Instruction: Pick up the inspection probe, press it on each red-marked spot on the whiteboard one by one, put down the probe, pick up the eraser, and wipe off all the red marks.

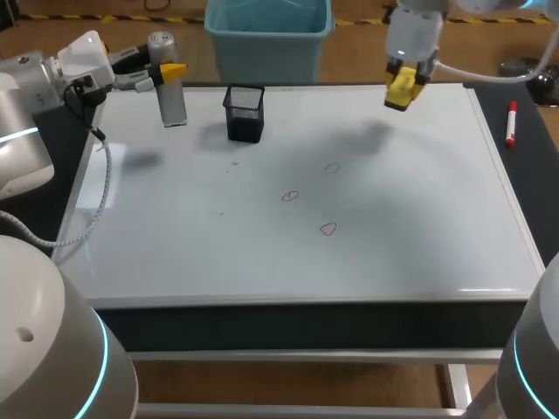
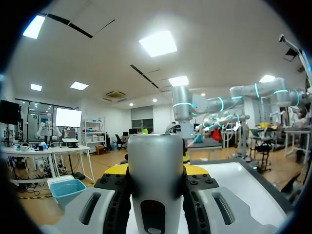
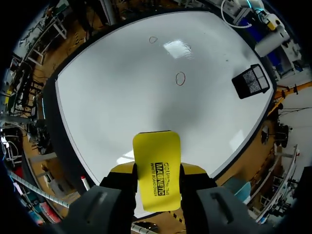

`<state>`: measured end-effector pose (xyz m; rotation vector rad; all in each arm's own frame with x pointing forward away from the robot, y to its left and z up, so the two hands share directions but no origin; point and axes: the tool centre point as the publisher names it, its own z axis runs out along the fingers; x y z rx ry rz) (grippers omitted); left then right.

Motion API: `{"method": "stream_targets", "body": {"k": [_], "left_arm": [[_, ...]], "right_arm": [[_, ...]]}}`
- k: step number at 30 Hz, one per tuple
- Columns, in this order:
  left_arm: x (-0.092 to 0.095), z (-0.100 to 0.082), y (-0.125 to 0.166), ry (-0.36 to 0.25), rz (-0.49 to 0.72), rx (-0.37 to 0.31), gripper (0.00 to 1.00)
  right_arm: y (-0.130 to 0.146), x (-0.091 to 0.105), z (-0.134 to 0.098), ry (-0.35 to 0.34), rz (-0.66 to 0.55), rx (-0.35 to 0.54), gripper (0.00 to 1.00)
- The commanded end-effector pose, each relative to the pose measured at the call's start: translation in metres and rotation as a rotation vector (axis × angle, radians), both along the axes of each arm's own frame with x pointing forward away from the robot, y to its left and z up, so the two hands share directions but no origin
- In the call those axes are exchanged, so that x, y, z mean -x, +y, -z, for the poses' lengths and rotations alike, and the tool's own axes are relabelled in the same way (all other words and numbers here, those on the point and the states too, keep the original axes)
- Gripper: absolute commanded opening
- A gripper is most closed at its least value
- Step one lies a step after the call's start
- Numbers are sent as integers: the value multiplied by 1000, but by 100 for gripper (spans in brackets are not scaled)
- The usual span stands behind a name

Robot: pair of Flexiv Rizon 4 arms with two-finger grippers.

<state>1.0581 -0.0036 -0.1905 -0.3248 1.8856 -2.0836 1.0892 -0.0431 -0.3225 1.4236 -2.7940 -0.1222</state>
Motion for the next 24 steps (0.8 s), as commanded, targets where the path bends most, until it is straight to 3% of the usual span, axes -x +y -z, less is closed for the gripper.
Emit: {"method": "stream_targets", "body": {"k": [1, 13, 17, 24], "left_arm": [[1, -1, -1, -2, -2, 1, 0], [1, -1, -1, -2, -2, 1, 0], [1, -1, -1, -2, -2, 1, 0], [1, -1, -1, -2, -2, 1, 0]], "right_arm": [[-38, 44, -9, -143, 34, 35, 0], [-53, 96, -12, -150, 118, 17, 0], [-56, 102, -12, -156, 122, 52, 0], [-58, 100, -14, -135, 114, 28, 0]]}}
